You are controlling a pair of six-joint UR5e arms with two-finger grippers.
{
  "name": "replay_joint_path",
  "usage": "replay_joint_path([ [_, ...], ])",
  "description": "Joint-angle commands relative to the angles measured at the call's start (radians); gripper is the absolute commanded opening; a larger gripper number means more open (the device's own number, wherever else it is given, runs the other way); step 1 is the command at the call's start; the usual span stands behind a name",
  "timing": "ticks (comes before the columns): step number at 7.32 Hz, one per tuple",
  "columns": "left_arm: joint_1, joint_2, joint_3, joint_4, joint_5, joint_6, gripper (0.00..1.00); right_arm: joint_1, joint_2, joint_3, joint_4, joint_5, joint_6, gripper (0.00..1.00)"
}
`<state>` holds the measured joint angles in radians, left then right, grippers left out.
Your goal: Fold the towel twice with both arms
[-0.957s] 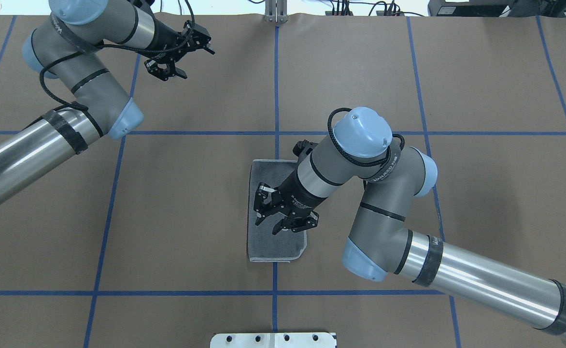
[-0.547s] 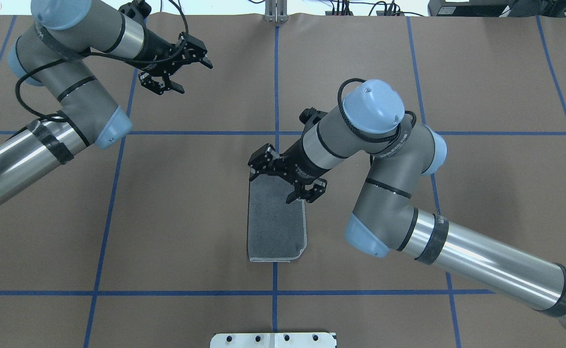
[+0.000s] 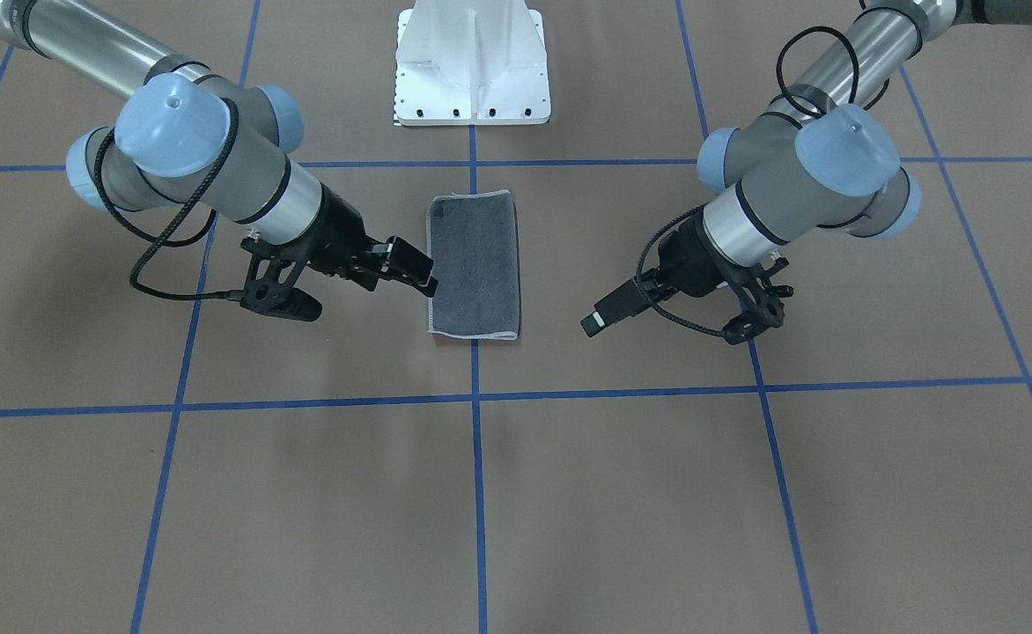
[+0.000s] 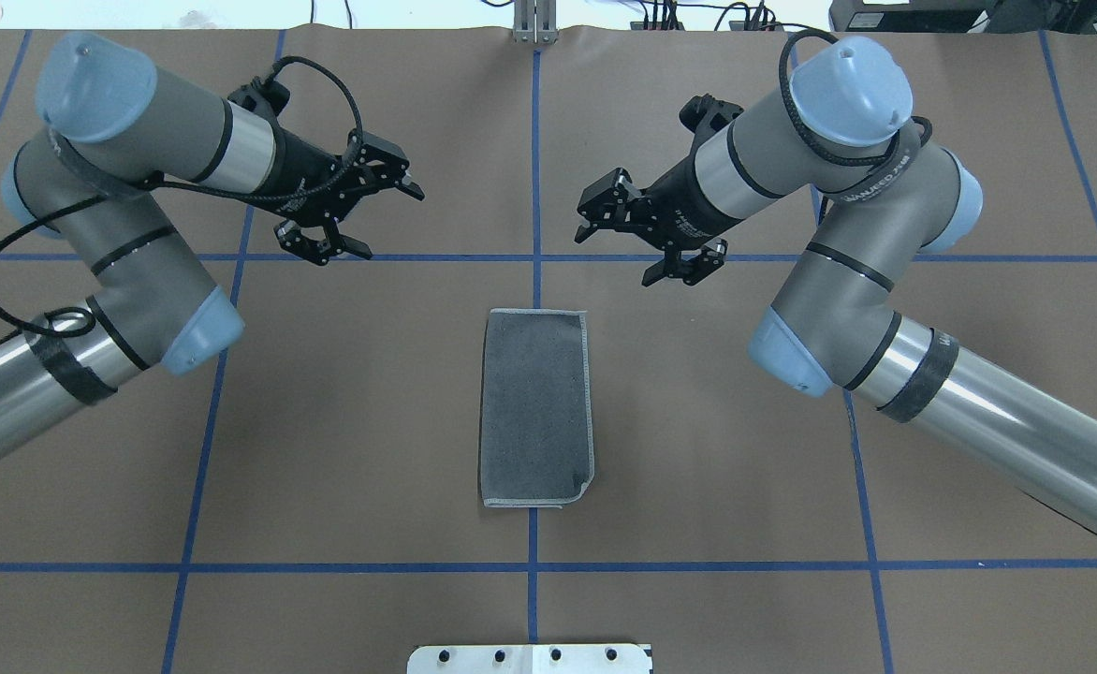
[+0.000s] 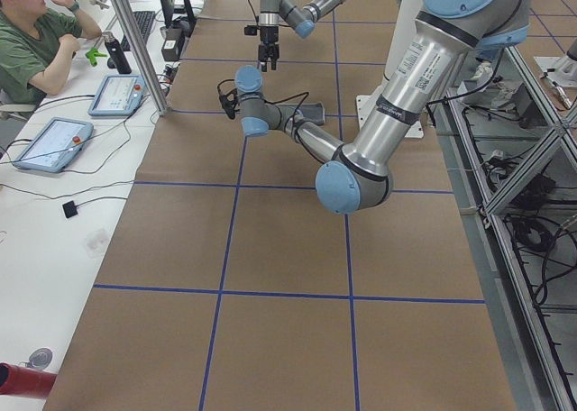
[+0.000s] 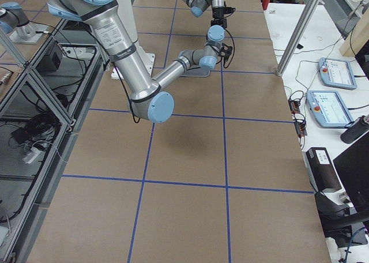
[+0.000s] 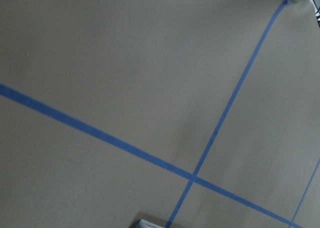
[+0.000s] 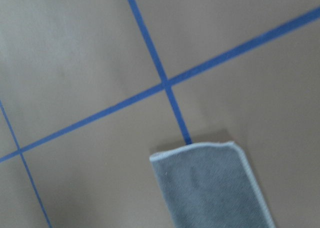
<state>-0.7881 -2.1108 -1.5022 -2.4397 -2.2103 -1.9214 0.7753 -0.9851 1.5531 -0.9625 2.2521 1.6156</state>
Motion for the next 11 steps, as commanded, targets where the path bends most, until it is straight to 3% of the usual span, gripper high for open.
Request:
replay_joint_path([
  [1, 0.183, 0.064, -0.154, 0.112, 0.159, -0.036, 1.0, 0.047, -0.024, -0.004, 0.004, -0.002, -0.074, 1.0],
  [2, 0.272, 0.081, -0.249, 0.237, 0.244, -0.036, 1.0, 0.053, -0.026, -0.005, 0.007, -0.002, -0.075, 1.0],
  [4, 0.456, 0.126, -0.288, 0.263, 0.464, -0.066, 1.0, 0.053, -0.026, -0.005, 0.01, -0.011, -0.085, 1.0],
  [5, 0.517, 0.129, -0.286, 0.263, 0.527, -0.07, 1.0, 0.053, -0.026, -0.005, 0.01, -0.011, -0.085, 1.0],
  [9, 0.576, 0.109, -0.253, 0.263, 0.56, -0.09, 0.99, 0.052, -0.029, -0.007, 0.01, -0.011, -0.086, 1.0],
  [11, 0.578, 0.092, -0.211, 0.26, 0.567, -0.081, 0.88, 0.053, -0.03, -0.007, 0.008, -0.011, -0.086, 1.0],
])
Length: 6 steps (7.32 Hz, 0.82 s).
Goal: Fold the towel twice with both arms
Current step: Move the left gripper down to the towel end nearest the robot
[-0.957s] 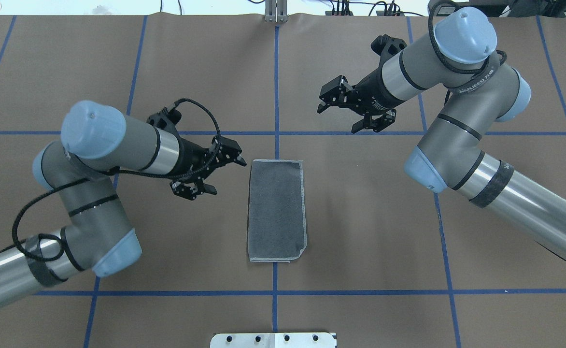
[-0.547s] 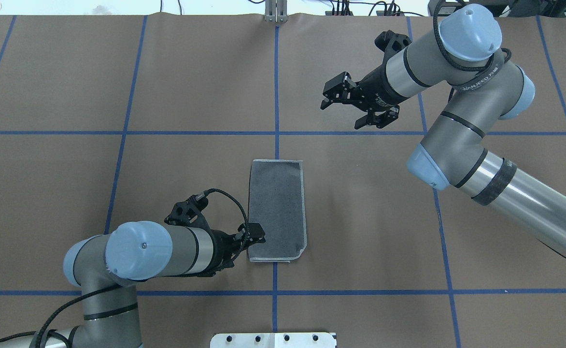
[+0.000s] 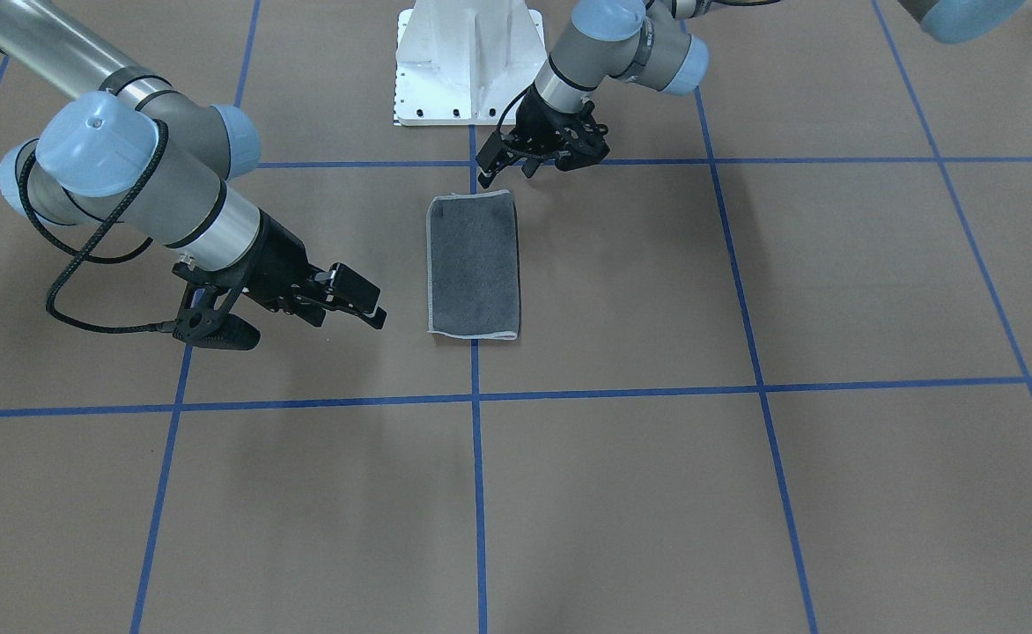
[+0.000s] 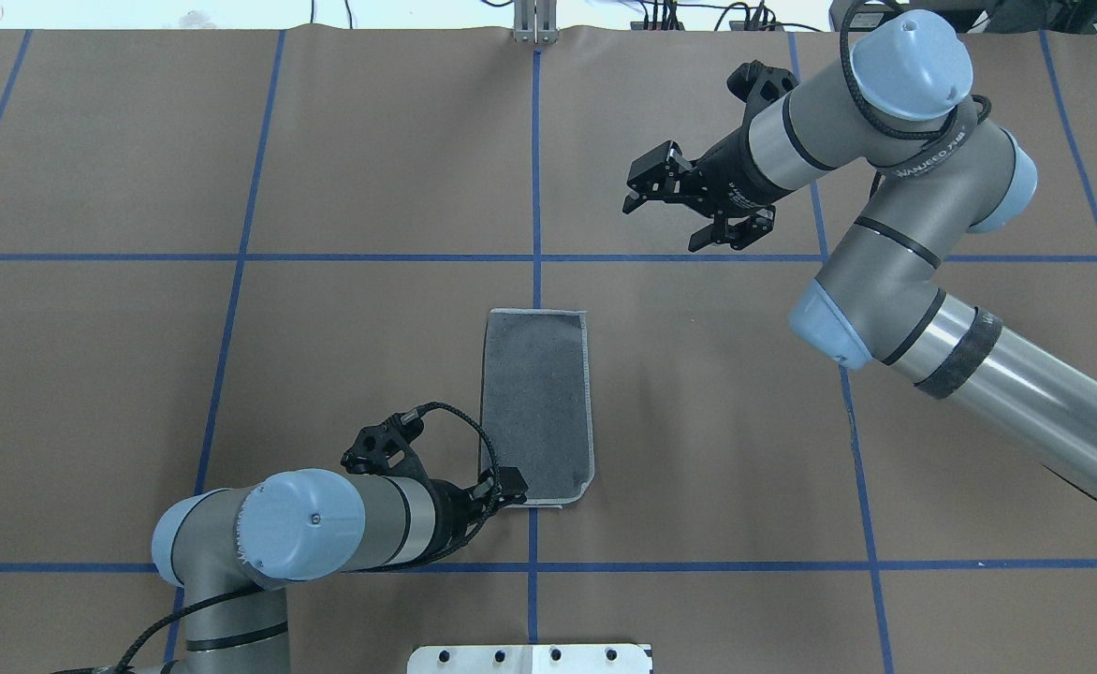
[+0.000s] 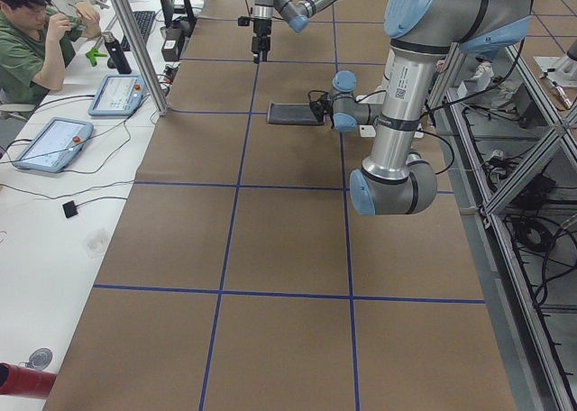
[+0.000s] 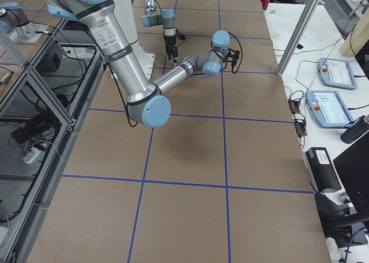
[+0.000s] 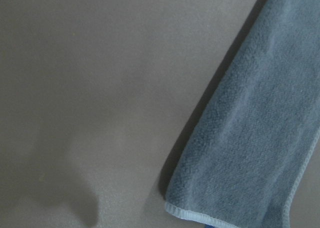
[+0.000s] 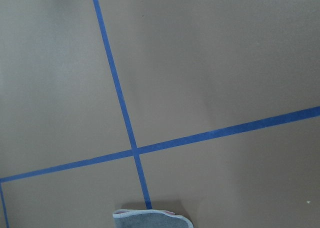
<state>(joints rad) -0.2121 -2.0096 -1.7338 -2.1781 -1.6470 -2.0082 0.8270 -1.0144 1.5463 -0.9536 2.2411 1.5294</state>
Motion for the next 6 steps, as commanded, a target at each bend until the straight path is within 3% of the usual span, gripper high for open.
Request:
replay_joint_path([
  [1, 0.002, -0.011, 0.02, -0.002, 0.004, 0.008, 0.84, 0.001, 0.0, 0.0, -0.001, 0.0, 0.0, 1.0],
  [3, -0.001, -0.011, 0.019, -0.002, 0.004, 0.008, 0.72, 0.001, 0.0, -0.002, -0.001, 0.0, 0.0, 1.0],
  [6, -0.027, -0.02, 0.014, -0.002, 0.001, 0.011, 0.65, 0.001, -0.001, -0.006, -0.001, 0.0, -0.002, 1.0],
])
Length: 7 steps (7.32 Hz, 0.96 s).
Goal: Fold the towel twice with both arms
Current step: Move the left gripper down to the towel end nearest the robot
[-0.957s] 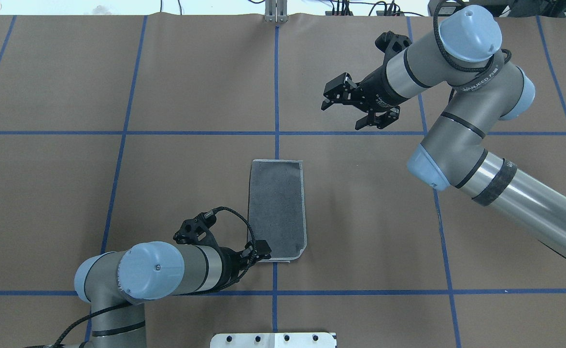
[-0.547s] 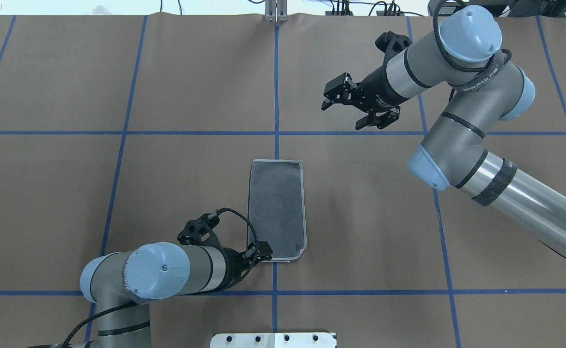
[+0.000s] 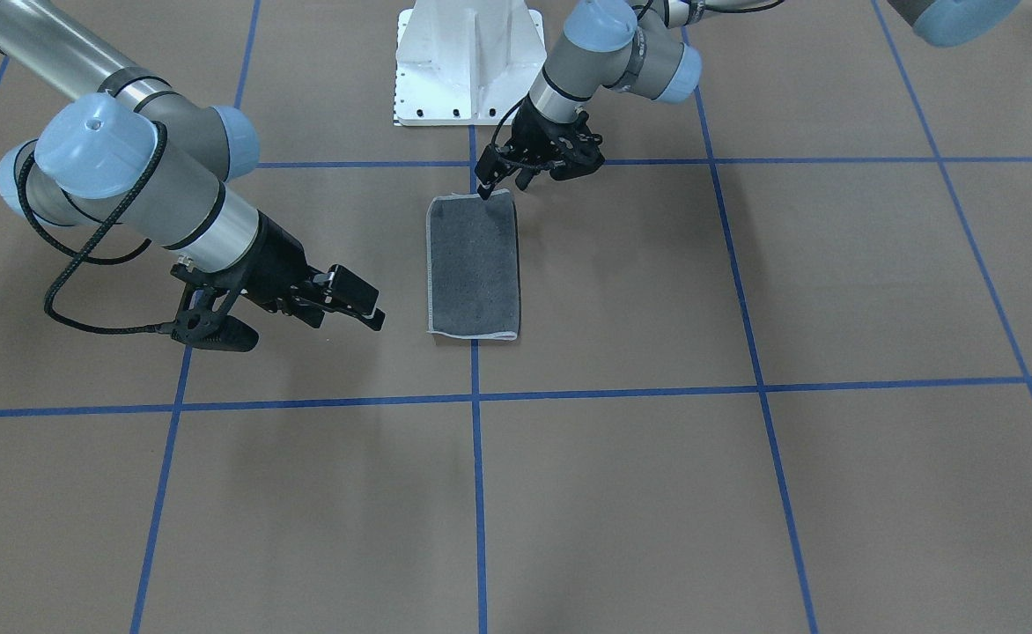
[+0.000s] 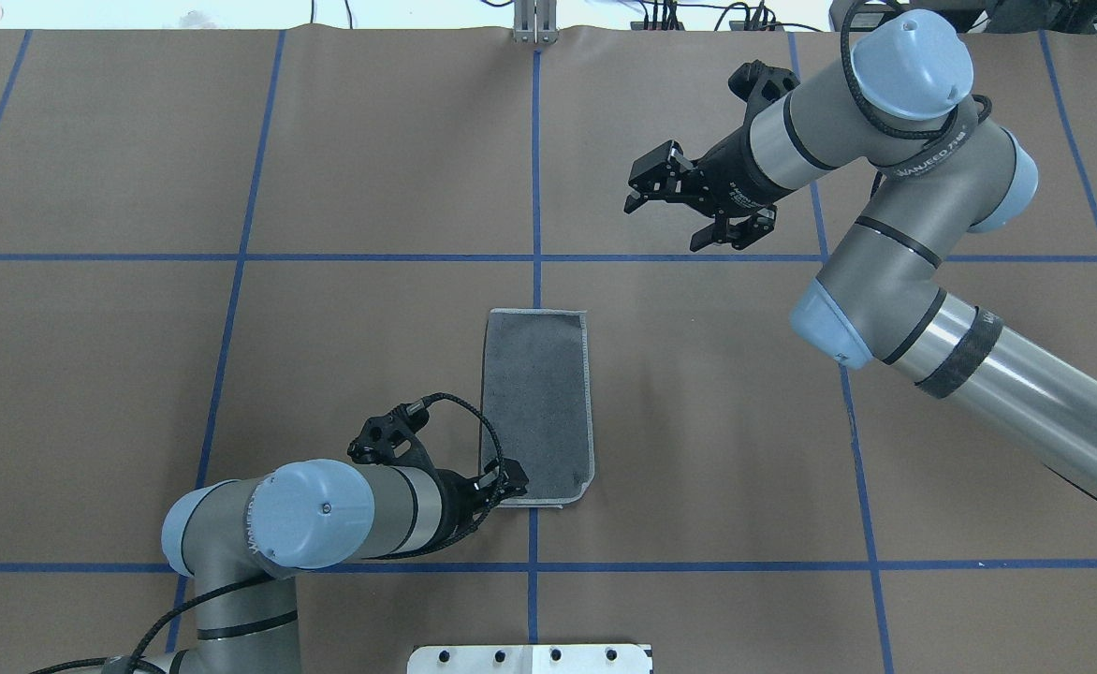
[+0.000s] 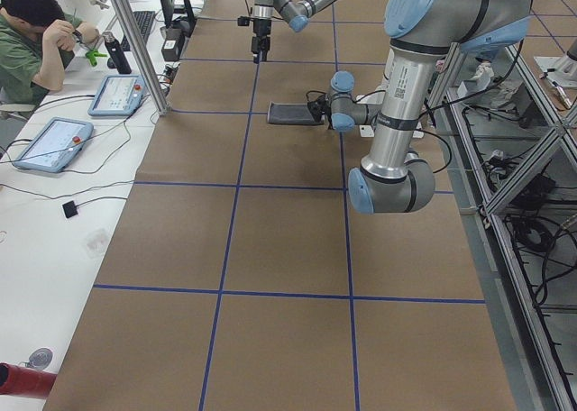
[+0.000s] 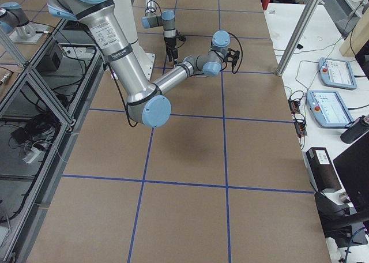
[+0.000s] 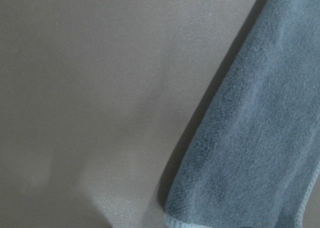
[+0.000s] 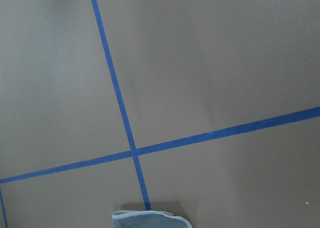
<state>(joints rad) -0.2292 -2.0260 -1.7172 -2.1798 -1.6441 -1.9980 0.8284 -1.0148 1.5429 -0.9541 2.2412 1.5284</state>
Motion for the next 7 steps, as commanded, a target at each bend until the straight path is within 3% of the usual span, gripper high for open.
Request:
replay_joint_path([
  [1, -0.019, -0.01, -0.002, -0.002, -0.005, 0.002, 0.64, 0.0, -0.001, -0.003, 0.0, 0.0, -0.001, 1.0],
  [7, -0.022, -0.017, 0.018, -0.005, -0.003, 0.002, 0.63, -0.002, -0.002, -0.021, 0.002, 0.0, -0.002, 1.0],
])
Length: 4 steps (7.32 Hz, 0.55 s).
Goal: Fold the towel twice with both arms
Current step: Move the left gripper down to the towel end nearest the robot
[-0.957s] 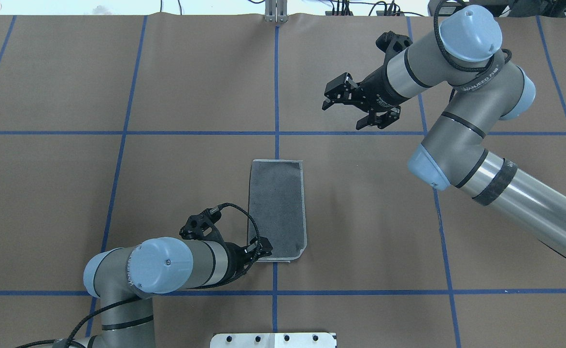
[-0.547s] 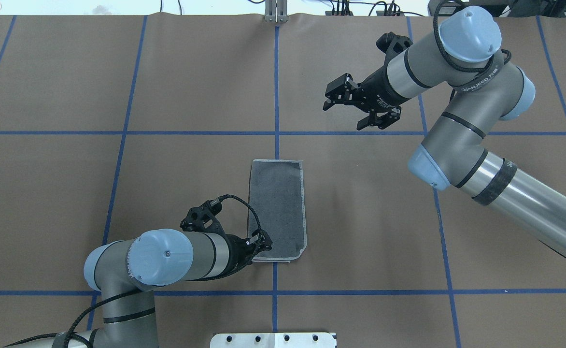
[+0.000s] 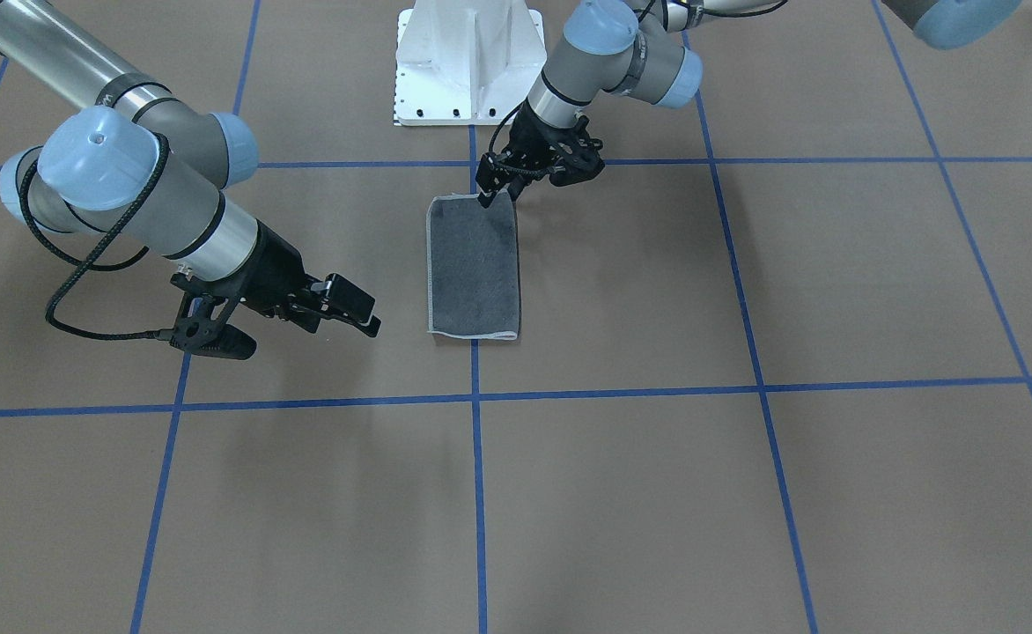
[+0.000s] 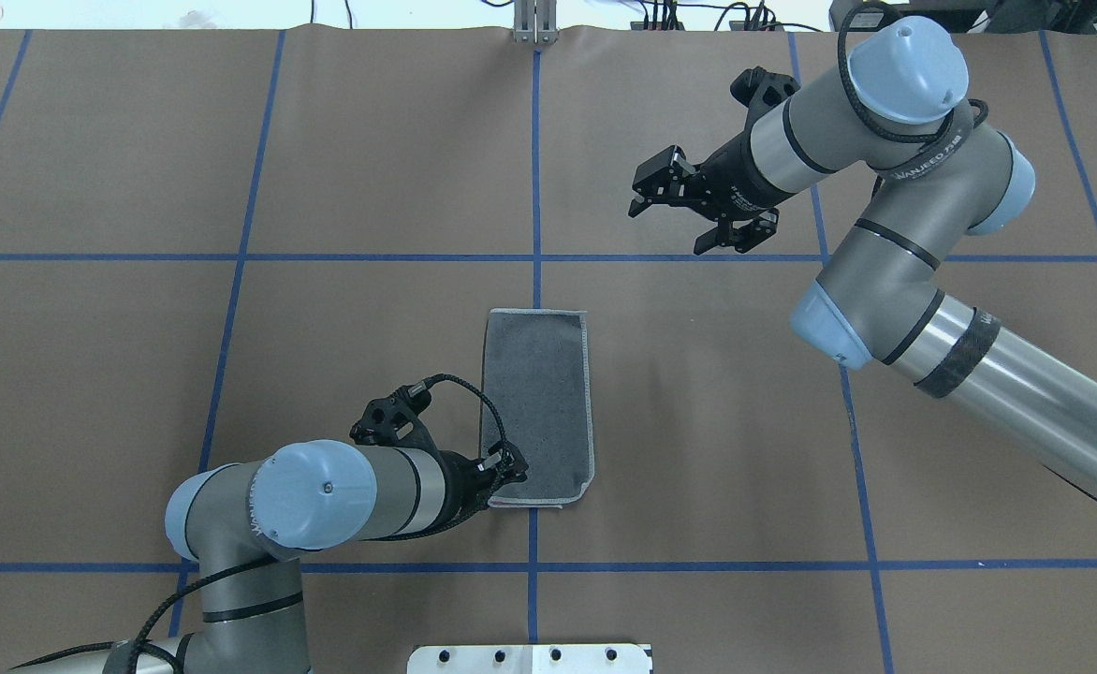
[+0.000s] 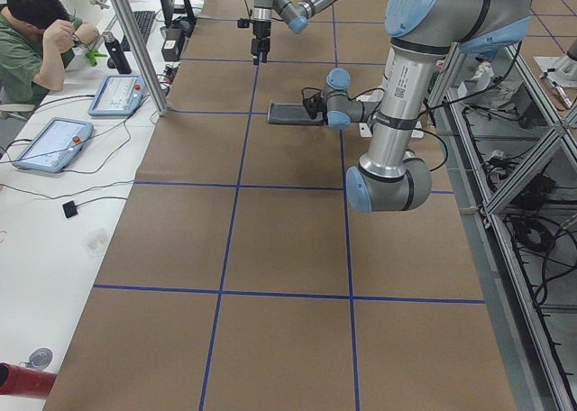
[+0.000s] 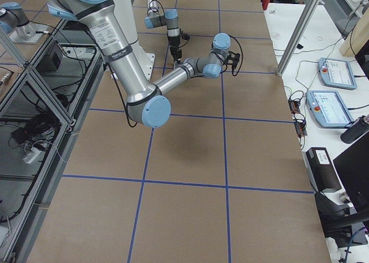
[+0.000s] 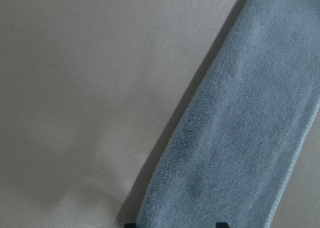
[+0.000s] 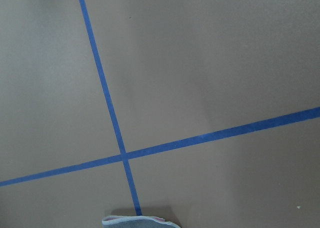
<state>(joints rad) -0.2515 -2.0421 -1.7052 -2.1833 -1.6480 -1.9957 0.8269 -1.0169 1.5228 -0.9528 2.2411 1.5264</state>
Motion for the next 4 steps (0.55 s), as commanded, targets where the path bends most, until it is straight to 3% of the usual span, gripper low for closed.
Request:
replay_joint_path([
  [1, 0.001, -0.006, 0.006, 0.0, 0.001, -0.002, 0.6, 0.0, 0.0, -0.001, -0.001, 0.0, 0.0, 1.0],
  [2, 0.001, -0.01, 0.006, 0.002, 0.001, -0.002, 0.52, 0.0, 0.0, -0.001, 0.0, 0.0, 0.0, 1.0],
  [3, 0.001, -0.01, 0.006, 0.002, 0.001, -0.002, 0.31, 0.0, 0.0, -0.001, 0.0, 0.0, 0.0, 1.0],
  [4, 0.001, -0.013, 0.004, 0.004, -0.002, -0.008, 0.0, 0.0, 0.001, -0.001, 0.0, 0.0, 0.0, 1.0],
])
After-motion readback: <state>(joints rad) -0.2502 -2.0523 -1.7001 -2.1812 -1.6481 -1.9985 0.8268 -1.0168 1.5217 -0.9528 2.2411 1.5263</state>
